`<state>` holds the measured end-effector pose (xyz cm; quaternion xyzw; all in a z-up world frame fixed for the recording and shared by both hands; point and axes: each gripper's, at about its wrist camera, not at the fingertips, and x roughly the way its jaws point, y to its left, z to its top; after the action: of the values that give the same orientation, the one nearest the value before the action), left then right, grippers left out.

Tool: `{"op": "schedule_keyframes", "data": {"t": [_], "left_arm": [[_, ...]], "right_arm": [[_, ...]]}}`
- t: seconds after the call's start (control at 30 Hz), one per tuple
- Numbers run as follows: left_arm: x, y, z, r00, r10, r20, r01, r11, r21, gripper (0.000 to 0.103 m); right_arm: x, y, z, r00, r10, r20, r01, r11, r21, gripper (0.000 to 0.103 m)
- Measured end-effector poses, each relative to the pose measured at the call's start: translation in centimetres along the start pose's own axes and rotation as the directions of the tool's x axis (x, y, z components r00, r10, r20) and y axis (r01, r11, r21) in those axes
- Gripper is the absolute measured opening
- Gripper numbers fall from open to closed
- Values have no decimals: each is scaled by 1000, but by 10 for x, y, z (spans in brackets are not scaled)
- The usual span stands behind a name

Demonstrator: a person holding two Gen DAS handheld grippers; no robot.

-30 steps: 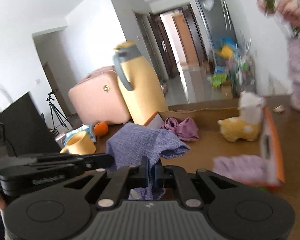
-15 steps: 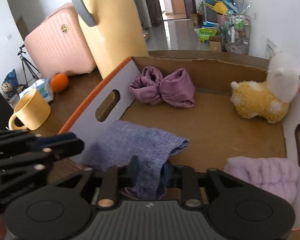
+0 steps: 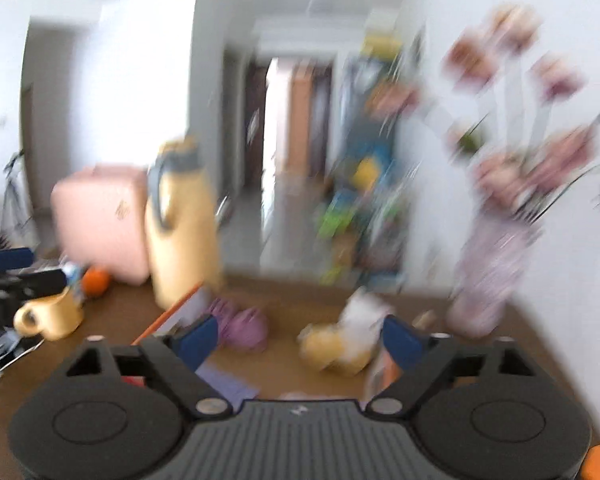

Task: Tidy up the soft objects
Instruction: 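Carry the cloth bag into the cardboard box and open both grippers, then withdraw both grippers toward the white sponge wedge and plastic bag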

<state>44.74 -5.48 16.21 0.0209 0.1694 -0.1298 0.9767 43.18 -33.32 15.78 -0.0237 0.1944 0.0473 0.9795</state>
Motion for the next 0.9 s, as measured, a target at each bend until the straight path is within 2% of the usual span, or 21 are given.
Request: {"op": "schedule_keyframes", "data": {"t": [0.03, 0.1, 0.23, 0.5, 0.57, 0.6, 0.67, 0.9], "left_arm": [[-10, -3, -5, 999, 14, 45, -14, 1000, -5, 86], [-26, -10, -15, 996, 12, 90, -12, 1000, 1, 86], [-47, -22, -23, 994, 9, 110, -9, 1000, 7, 86], [-90, -27, -25, 988, 17, 152, -15, 1000, -9, 90], [-100, -30, -31, 988, 25, 153, -25, 1000, 2, 97], [-105, -31, -35, 988, 31, 153, -32, 999, 2, 101], [-118, -32, -50, 986, 45, 161, -45, 999, -2, 101], [-171, -42, -135, 987, 48, 151, -57, 997, 56, 102]], "right_arm": [[-13, -1, -9, 999, -11, 48, 11, 1000, -17, 90], [-29, -2, -20, 997, -14, 78, 16, 1000, -21, 90], [-53, -5, -24, 994, -15, 105, 11, 999, 39, 90], [-91, 6, -28, 988, -8, 152, 3, 999, 32, 95], [-98, 11, -38, 990, -2, 142, -2, 1000, 28, 95], [-103, 13, -46, 991, 5, 136, -10, 999, 31, 95], [-116, 16, -68, 990, 24, 141, -30, 999, 41, 95], [-172, 39, -157, 988, 62, 139, -69, 997, 46, 96]]}}
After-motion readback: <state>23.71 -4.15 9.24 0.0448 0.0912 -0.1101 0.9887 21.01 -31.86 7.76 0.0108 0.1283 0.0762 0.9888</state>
